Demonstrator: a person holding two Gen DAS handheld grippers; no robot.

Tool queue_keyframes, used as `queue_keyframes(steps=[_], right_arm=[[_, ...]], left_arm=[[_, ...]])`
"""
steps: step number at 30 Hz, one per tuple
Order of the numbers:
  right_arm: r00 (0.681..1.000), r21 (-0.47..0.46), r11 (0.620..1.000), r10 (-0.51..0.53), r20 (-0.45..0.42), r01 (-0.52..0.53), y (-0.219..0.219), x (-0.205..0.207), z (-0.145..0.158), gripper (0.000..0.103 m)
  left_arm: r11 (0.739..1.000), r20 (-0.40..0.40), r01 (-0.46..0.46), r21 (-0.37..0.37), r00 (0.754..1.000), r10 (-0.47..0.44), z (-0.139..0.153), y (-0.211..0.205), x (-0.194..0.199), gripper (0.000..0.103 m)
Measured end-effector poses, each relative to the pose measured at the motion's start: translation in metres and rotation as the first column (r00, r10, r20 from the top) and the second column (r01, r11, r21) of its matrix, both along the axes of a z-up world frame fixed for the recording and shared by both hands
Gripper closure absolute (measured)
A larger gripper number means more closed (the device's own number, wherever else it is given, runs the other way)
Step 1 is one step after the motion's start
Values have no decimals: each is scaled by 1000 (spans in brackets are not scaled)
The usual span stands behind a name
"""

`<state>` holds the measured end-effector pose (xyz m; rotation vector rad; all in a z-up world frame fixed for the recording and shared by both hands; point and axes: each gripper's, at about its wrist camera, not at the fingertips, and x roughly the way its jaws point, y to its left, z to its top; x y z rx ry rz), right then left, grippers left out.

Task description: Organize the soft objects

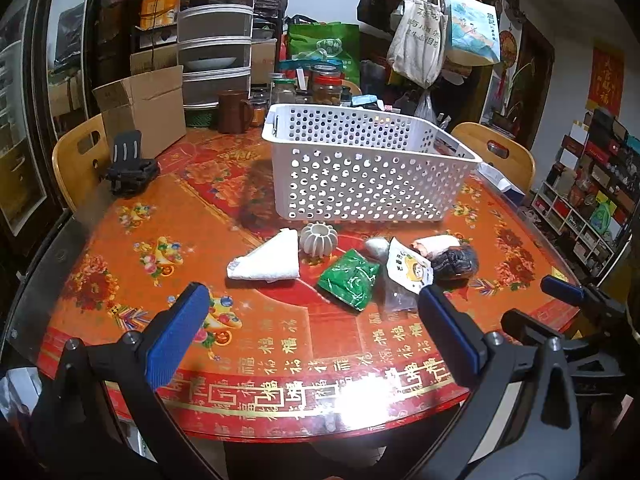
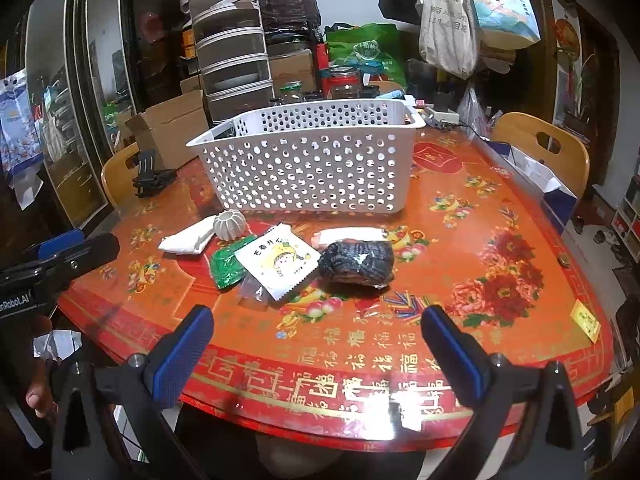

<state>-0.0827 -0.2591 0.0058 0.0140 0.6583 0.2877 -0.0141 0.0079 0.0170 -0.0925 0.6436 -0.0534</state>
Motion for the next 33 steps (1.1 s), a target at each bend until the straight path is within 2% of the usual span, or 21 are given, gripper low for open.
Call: queue_keyframes(steps=[24,33], right_arm=[[1000,-5,1000,11,-5,-11,1,1,-2,0],[1000,-54,999,10,20,-9,8,-1,-2,1]], left_arm=[[1000,-4,-5,7,1000,5,-1,4,1,0],[1000,-5,-5,8,1000,5,-3,4,1,0]])
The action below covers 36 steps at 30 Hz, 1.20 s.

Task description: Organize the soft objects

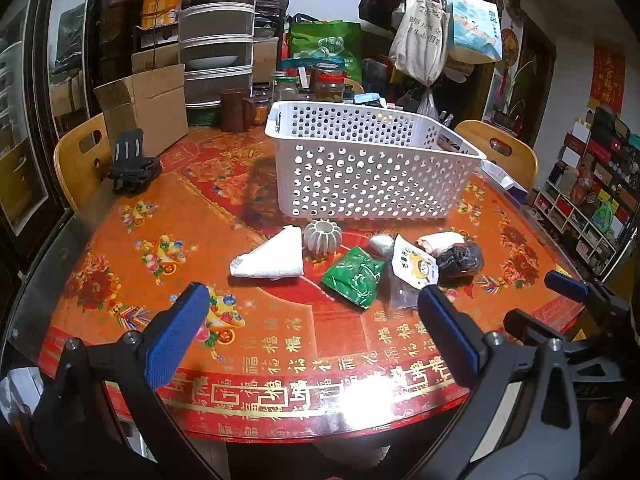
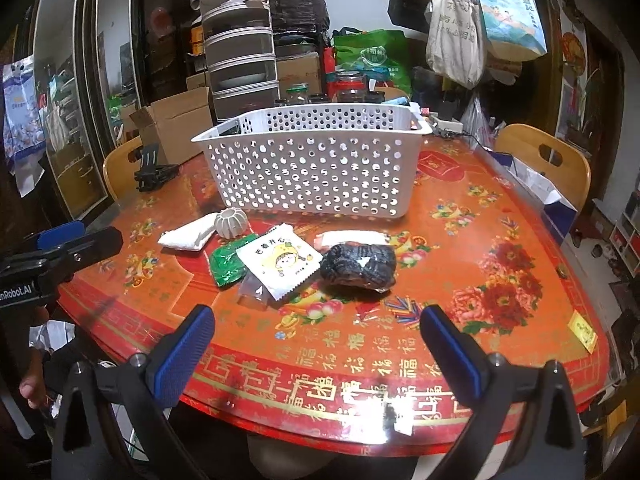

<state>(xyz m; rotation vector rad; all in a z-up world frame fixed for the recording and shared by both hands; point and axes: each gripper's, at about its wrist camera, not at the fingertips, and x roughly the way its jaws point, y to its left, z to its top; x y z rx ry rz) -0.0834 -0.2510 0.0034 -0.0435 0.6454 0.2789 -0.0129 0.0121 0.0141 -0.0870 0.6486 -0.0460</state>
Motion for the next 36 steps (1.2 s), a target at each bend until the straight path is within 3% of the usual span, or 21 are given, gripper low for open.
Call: queue_keyframes(steps=[13,16,19,24,36], right_arm=[[1000,-3,1000,-11,8,11,-2,3,-2,1],[996,-33,999,-18,91,21,-2,2,-5,2],[991,-53,998,-22,132,29,-1,10,-12,2],[998,-26,999,-42,44,43,-8,38,-37,7],[1000,50,999,-20,-10,20,-22,61,-38,8]], left_arm=[[1000,38,-9,19,999,8,-7,1,4,0],[1000,43,-22,7,999,22,-14,8,13,0],[999,-13,-47,26,999,47,-35,18,33,0],[996,-138,-86,23,986,89,-70,43,71,0],[1000,-237,-24,-9,971,22,-88,33,133,0]])
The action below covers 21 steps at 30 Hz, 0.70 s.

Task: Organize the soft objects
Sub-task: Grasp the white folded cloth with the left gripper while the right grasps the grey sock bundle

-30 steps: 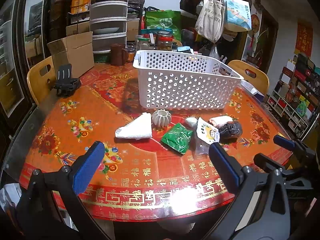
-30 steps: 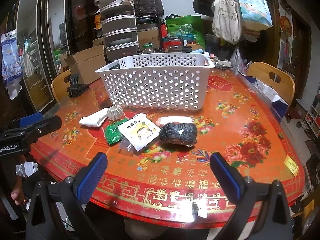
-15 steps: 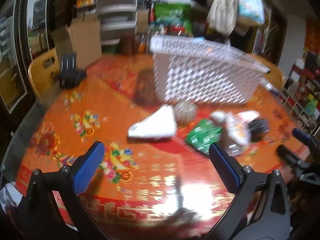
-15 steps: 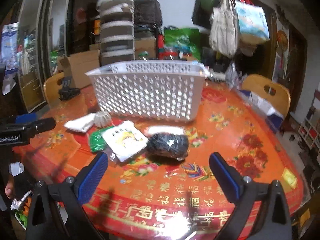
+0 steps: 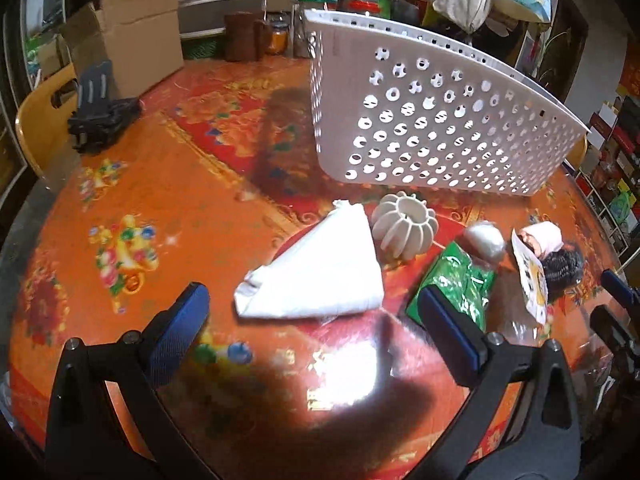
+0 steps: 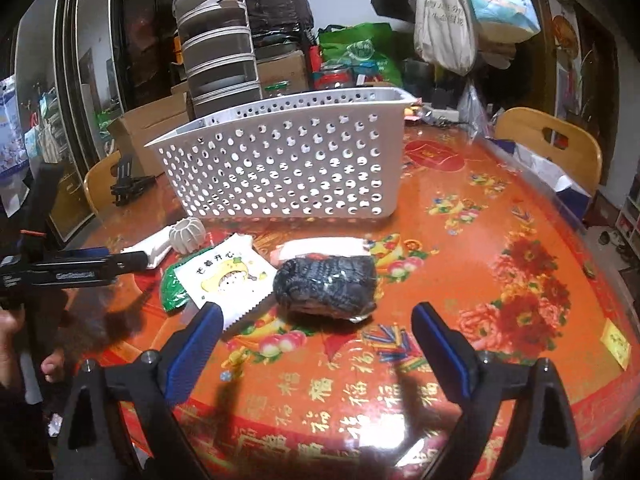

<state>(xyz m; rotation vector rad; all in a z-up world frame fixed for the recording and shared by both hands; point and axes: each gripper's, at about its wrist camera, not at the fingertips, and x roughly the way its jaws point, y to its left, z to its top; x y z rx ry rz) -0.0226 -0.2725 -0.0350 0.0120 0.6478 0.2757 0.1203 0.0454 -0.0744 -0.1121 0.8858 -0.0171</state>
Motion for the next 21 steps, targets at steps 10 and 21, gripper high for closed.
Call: queue_keyframes(steps=[10,21], right_arm=[[992,21,1000,-12,-123,15,6,33,-13,8],[988,-23,999,-28,-153,25,12,49,-17,36]], left_arm=[[999,-6,8,-49,1000,-8,-5,8,13,39],[997,39,8,-74,999,-5,-4,13,2,47]])
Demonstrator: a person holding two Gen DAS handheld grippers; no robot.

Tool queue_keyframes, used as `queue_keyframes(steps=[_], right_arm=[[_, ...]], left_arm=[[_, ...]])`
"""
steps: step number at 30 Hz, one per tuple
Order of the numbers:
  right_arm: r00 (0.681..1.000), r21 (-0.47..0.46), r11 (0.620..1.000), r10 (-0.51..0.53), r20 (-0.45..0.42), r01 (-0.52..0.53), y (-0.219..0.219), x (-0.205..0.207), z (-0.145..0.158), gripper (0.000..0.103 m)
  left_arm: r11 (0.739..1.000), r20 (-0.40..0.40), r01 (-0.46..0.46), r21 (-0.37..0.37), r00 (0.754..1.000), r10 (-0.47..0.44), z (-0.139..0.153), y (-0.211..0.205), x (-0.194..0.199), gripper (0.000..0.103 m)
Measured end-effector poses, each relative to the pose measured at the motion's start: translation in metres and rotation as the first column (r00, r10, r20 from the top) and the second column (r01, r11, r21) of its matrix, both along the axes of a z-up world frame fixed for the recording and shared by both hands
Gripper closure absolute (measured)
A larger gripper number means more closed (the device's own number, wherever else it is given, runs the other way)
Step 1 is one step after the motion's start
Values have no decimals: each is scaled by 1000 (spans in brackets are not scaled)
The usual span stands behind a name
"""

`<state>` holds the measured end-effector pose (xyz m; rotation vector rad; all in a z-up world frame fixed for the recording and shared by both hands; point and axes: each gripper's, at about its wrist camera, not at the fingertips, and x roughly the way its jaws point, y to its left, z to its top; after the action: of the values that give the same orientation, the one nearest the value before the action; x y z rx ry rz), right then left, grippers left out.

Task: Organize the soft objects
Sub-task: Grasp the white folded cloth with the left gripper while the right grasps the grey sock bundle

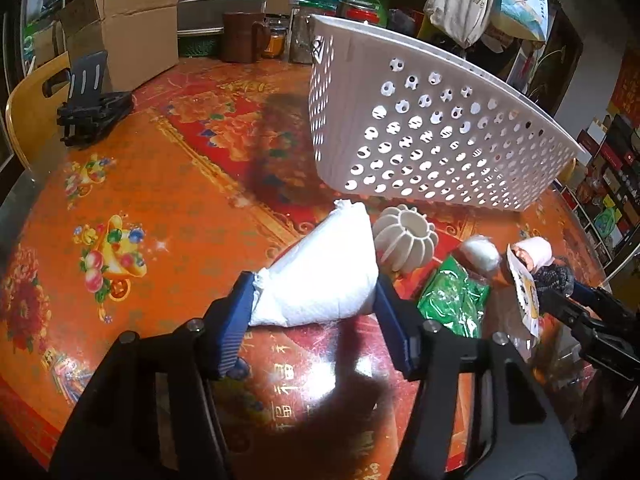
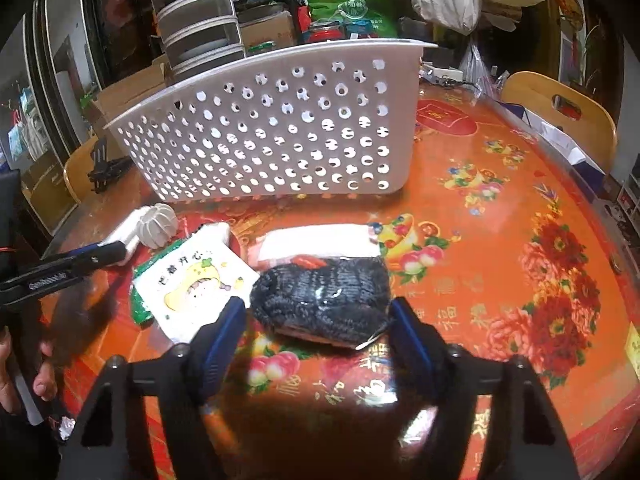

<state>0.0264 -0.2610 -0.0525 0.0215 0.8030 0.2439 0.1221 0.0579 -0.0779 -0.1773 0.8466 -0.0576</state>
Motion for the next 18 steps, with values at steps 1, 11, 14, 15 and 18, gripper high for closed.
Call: queue_keyframes(steps=[1,11,14,15,18], right_arm=[[1000,-3,1000,1,-1,-1,0,0,-1,37],[997,-29,1000,-4,78,7,-3,-11,15,42],[995,-27,1000,2,104,0,-3,-16,23,42],[993,-23,1000,9,117,-6,-3,-18,26,42],[989,-19,1000,26,145,-23,-1,-24,35,42]], left_arm=[[1000,3,2,3,1000,-2,1,-1,-1,47],[1000,93,-12,10,996,11,19,-1,-24,47],[1000,123,-17,24,992,14,31,-4,-33,47],[1000,131,-16,26,991,13,35,-5,-35,47],[999,157,-16,33,988,10,47,-8,-41,47]])
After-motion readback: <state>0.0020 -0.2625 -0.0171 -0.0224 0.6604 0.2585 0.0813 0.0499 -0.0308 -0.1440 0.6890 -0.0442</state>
